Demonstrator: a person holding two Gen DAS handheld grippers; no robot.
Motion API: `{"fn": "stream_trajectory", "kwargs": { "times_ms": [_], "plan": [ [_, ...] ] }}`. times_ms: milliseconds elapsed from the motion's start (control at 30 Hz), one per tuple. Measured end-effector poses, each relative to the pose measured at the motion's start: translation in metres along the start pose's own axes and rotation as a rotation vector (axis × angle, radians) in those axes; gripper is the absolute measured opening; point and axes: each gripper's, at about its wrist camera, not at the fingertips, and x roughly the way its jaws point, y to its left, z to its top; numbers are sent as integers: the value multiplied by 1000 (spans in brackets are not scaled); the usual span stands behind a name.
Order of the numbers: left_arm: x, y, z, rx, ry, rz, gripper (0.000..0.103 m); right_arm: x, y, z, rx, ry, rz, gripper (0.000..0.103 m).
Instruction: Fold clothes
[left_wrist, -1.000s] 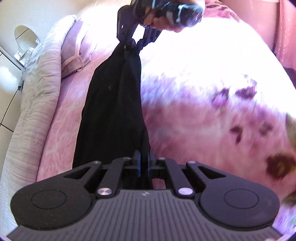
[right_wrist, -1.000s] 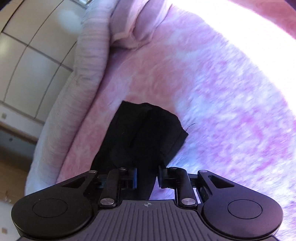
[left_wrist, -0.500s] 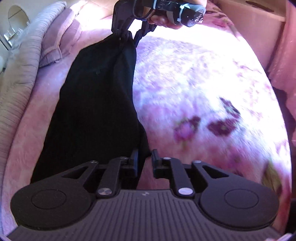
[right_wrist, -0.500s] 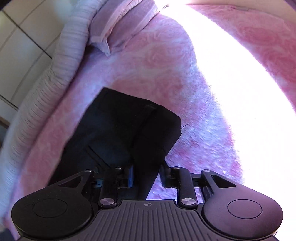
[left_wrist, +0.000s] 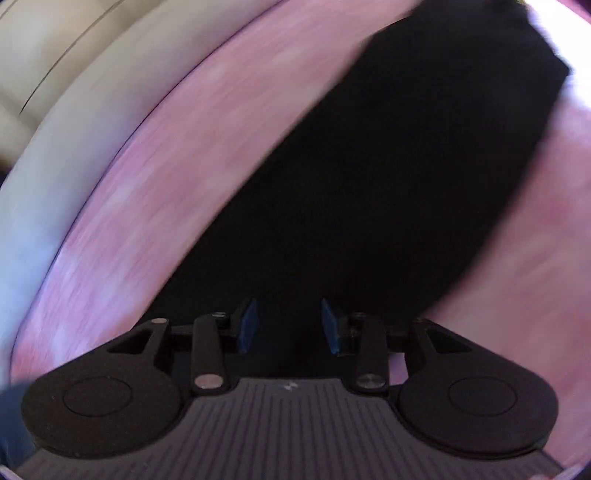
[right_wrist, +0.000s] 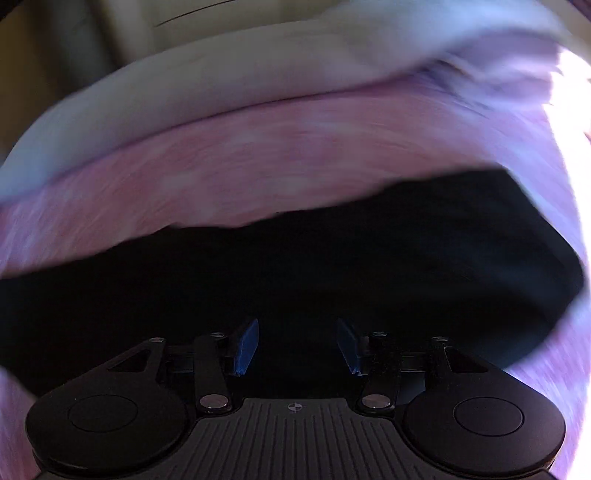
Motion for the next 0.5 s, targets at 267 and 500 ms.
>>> {"fn": "stream_trajectory", "kwargs": {
  "times_ms": [267, 500],
  "plan": [
    [68, 149, -84, -272, 134, 8, 35, 108, 113, 52, -245, 163, 101, 51],
    [63, 158, -105, -251, 87, -7, 38, 167, 108, 94, -88, 94, 35, 51]
  ]
}}
